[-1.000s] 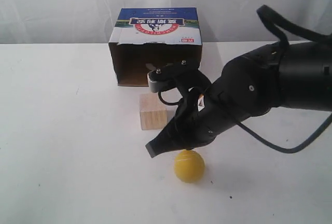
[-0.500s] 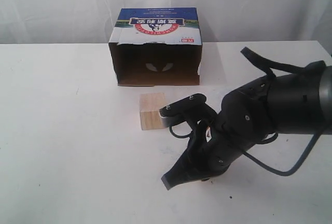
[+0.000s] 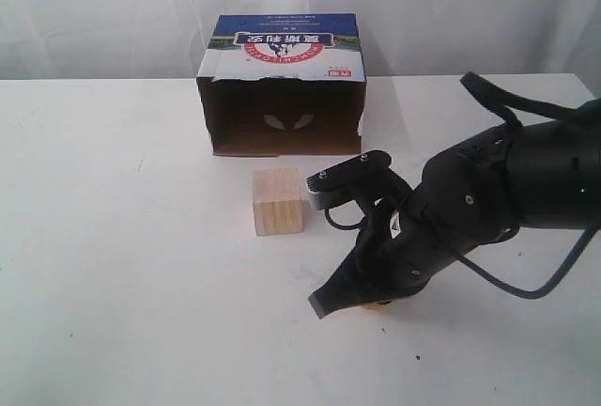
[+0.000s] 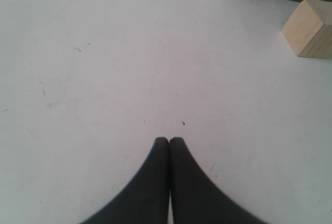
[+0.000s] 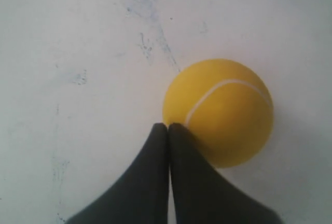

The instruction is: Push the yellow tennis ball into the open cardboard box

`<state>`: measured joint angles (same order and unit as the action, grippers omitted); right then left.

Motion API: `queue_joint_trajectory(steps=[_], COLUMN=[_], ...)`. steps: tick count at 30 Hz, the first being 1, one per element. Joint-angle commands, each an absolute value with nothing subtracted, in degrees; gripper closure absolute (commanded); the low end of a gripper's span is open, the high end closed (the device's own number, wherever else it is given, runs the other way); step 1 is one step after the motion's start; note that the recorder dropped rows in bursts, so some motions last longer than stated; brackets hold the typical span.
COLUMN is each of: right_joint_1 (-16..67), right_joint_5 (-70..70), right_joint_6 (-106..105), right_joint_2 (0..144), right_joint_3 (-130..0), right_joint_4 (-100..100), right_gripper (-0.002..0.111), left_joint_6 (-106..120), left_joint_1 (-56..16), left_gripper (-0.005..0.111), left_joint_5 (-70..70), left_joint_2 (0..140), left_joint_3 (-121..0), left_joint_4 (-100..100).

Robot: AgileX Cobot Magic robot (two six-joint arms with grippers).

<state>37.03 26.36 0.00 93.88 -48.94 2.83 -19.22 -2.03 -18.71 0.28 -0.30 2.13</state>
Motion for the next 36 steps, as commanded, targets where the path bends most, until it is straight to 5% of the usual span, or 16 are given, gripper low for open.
queue_joint_trajectory(steps=[1,36], right_joint_1=[35.80,35.29], right_joint_5=[26.53,34.97], right_joint_6=[0.36,1.77], right_joint_2=[93.85,91.35], right_joint_3=[-48.61,-52.54], right_joint_4=[0.71,-3.48], right_gripper=[0.108,0.108], left_joint_6=[-19.05,-19.05], left_joint_1=[-2.38,-2.38], left_gripper=[0.107,0.107], left_joint_5=[-20.75,-20.75], left_joint_2=[0.00,0.00], left_joint_3=[0.00,0.00], left_joint_4=[2.33,2.33])
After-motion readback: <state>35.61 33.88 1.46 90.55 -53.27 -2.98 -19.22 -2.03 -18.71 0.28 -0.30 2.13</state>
